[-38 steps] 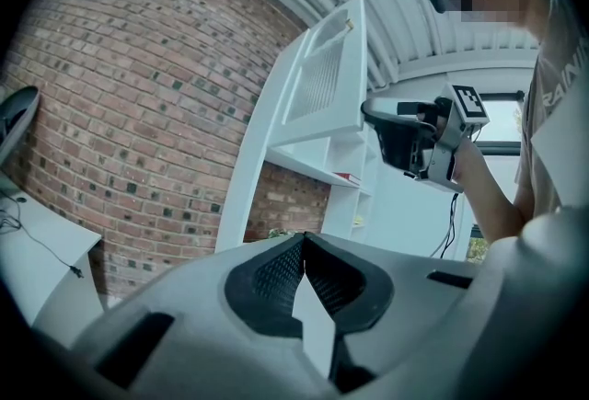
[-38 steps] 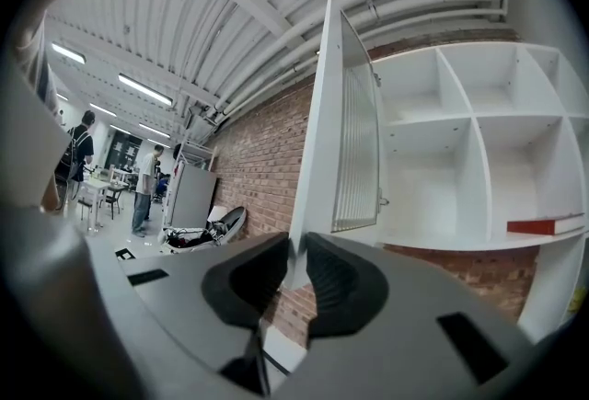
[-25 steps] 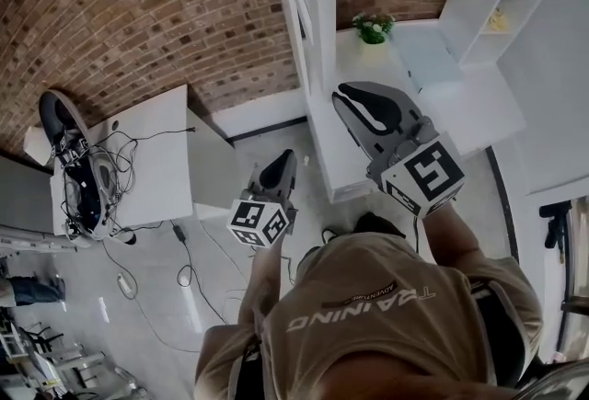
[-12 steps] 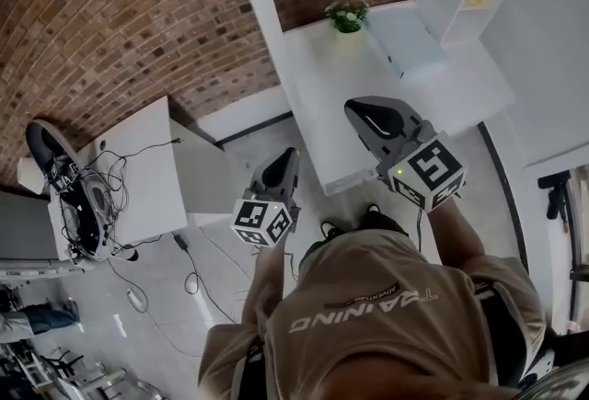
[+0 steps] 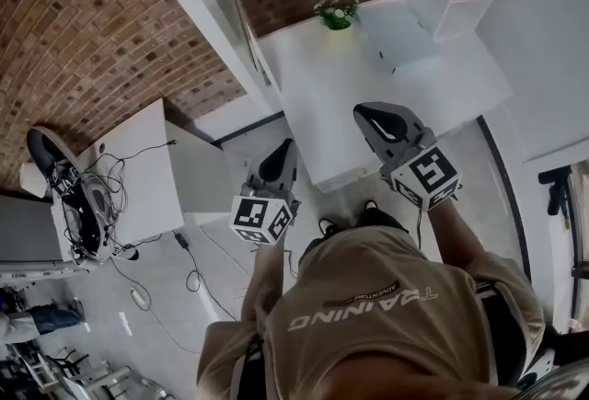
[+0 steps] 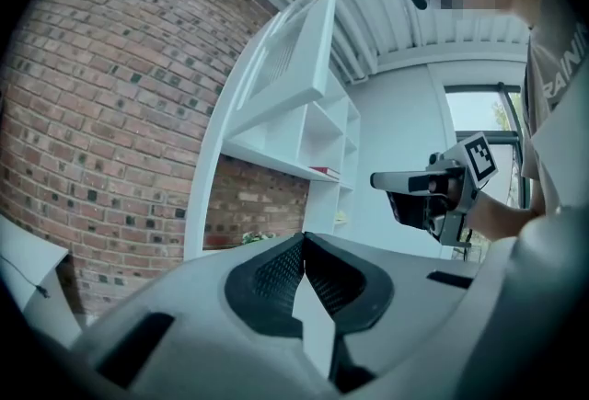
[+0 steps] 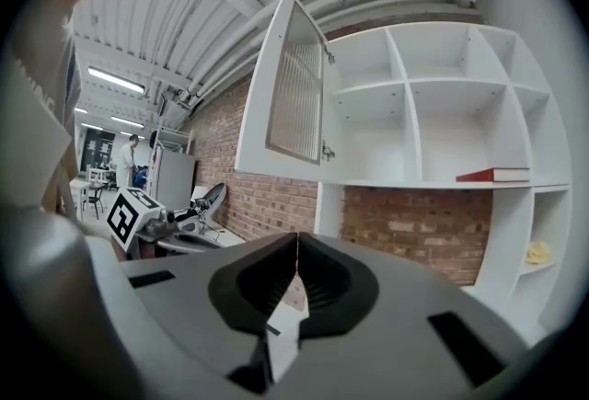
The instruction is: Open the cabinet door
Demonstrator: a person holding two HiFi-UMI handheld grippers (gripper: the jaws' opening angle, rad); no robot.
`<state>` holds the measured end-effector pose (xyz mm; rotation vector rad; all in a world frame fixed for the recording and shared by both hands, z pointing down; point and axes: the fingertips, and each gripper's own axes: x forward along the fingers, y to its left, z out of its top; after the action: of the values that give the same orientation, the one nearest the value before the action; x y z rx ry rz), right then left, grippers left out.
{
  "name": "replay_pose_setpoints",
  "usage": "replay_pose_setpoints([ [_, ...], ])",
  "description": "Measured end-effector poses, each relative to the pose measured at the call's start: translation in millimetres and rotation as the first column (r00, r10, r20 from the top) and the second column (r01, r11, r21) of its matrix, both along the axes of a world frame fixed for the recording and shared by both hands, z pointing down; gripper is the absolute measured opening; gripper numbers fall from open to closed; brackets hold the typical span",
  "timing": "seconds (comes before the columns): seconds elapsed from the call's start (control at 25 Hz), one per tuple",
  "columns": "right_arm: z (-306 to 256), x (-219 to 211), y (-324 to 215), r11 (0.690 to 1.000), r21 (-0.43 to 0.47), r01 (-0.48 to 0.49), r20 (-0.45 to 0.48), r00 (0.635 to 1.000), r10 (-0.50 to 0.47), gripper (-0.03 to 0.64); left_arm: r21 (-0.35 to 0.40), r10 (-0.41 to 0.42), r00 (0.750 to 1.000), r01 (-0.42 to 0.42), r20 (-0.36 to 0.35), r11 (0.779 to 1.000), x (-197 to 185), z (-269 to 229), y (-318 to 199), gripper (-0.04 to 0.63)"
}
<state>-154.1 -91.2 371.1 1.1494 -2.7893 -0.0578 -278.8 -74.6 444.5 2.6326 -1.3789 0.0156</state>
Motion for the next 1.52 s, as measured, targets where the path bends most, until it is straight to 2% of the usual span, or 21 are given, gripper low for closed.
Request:
replay_pose_setpoints([
  [0.16, 9.1, 23.3, -1.2, 0.999, 0.027, -0.023, -0.054, 0.998, 0.024, 0.014, 0.008, -0.027, 1.0, 0.027, -0.002, 1.0, 14.3, -12.0, -7.3, 0.008],
  [0.36, 10.8, 50.5, -4.1, 0.998, 0.038, -0.041, -0.074, 0.996, 0.044, 0.015, 0.029, -0.032, 0.999, 0.032, 0.013, 0.999, 36.6, -30.5, -7.9, 0.008],
  [0.64, 12.0, 69.8, -13.8, 0.996, 0.075, -0.045, -0.084, 0.995, 0.051, 0.015, 0.07, -0.065, 0.998, 0.064, 0.023, 0.996, 45.5, -49.2, -14.7, 0.008],
  [0.8, 30.1, 77.4, -17.8, 0.997, 0.046, -0.061, -0.066, 0.996, 0.064, 0.015, 0.067, -0.068, 0.997, 0.064, 0.045, 0.996, 48.7, -47.3, -13.0, 0.008],
  [0.96, 45.8, 78.6, -18.2, 0.999, 0.007, -0.047, -0.073, 0.996, 0.047, 0.015, 0.042, -0.107, 0.994, 0.105, 0.039, 0.994, 40.9, -39.5, -9.3, 0.008],
  [1.28, 23.8, 76.6, -20.9, 0.999, 0.037, -0.039, -0.019, 0.999, 0.04, 0.014, 0.059, -0.112, 0.992, 0.108, 0.064, 0.992, 37.1, -38.1, -7.8, 0.008],
  [1.4, 22.5, 77.8, -20.0, 0.999, 0.04, -0.029, -0.029, 0.999, 0.03, 0.014, 0.061, -0.093, 0.995, 0.091, 0.033, 0.994, 46.3, -39.1, -9.4, 0.008],
  [1.52, 19.2, 86.0, -22.9, 0.998, 0.03, -0.048, -0.011, 0.999, 0.049, 0.014, 0.068, -0.061, 0.998, 0.059, 0.034, 0.996, 55.6, -40.9, -9.7, 0.008],
])
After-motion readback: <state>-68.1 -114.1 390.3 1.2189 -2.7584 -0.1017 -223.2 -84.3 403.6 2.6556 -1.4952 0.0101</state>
